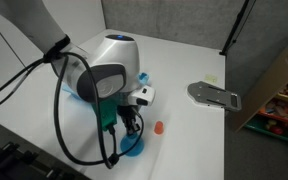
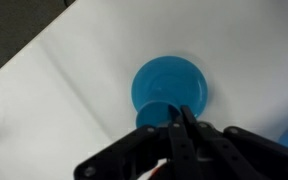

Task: Place the blue cup on the blue plate

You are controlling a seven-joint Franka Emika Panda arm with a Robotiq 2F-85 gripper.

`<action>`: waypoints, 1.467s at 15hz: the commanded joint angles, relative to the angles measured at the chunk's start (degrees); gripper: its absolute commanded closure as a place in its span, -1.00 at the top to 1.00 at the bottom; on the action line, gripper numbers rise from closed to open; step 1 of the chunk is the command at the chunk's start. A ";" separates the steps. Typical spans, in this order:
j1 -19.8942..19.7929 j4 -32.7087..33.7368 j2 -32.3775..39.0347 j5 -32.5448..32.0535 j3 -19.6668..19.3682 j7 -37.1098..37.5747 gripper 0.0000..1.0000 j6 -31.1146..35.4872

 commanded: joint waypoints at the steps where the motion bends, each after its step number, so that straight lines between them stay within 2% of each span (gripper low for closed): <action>1: 0.34 1.15 1.79 2.16 0.59 -0.04 -0.94 1.40; 7: 0.89 0.48 1.51 2.09 0.05 -0.48 -0.89 0.61; 8: 1.12 0.77 1.77 1.91 -0.18 -0.23 -0.95 0.96; 12: 0.77 1.90 3.60 2.20 0.03 -0.23 -0.95 1.19; 22: 1.09 3.12 6.85 2.53 -0.63 -0.05 -0.94 5.10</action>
